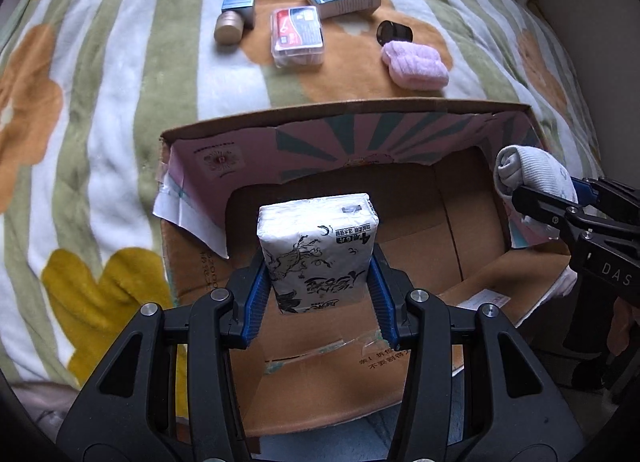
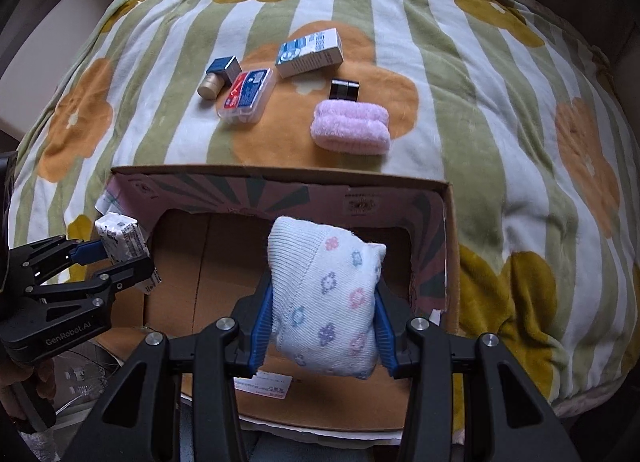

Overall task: Organize objects
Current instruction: 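Carry the tissue pack and sock bundle into the cardboard box and release both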

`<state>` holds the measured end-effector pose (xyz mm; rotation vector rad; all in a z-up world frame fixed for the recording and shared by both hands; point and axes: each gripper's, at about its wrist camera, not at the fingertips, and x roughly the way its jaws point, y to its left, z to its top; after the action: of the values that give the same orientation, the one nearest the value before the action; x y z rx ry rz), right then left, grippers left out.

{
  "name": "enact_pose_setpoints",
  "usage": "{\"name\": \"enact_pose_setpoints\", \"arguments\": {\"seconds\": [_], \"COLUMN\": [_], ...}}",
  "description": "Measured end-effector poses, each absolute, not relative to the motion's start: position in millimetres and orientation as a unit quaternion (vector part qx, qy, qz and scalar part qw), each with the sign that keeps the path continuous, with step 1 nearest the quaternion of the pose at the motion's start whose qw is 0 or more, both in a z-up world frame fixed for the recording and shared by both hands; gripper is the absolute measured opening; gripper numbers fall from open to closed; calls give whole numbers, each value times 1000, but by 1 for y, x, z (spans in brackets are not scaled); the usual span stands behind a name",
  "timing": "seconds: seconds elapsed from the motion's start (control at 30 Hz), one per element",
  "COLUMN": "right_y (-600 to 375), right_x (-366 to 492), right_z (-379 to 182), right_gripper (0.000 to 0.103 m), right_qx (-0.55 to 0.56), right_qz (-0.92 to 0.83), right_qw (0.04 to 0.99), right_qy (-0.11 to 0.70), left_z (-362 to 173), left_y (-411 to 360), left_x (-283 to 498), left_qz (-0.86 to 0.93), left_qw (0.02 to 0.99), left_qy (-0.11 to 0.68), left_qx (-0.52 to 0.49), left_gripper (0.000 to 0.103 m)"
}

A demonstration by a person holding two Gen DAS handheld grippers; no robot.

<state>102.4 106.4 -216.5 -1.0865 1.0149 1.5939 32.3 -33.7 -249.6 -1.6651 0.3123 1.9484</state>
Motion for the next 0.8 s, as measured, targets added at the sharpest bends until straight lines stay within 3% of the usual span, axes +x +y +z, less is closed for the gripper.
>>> {"name": "enact_pose_setpoints", "arguments": {"seconds": [0.53, 0.6, 0.63, 0.67, 0.7, 0.73, 0.77, 0.8], "right_y": [103, 104, 105, 105, 104, 104, 104, 103], "right_x": [100, 99, 98, 98, 98, 98, 98, 100], "right_z": [-255, -256, -257, -258, -258, -259, -259, -257], "right_gripper": [41, 41, 43, 49, 57, 85, 102, 102], "right_qx": [-464, -473, -476, -478, -482, -486, -487, -488], "right_qz": [648, 644, 644, 643, 642, 642, 645, 647], "right_qw": [429, 429, 427, 428, 430, 427, 420, 419], "right_qy": [425, 422, 420, 418, 414, 412, 412, 410], "left_z": [-269, -268, -267, -265, -262, -258, -255, -253], "left_y": [-25, -25, -24, -24, -25, -26, -28, -30], "left_x": [41, 41, 41, 42, 43, 43, 43, 43], "left_qz": [724, 728, 730, 733, 737, 742, 743, 745], "left_qw": [271, 265, 262, 260, 260, 264, 268, 268], "left_qy": [143, 145, 148, 151, 152, 146, 138, 133], "left_qx": [-618, -616, -614, -610, -605, -599, -598, -597], "left_gripper": [42, 45, 59, 93, 103, 103, 103, 103]}}
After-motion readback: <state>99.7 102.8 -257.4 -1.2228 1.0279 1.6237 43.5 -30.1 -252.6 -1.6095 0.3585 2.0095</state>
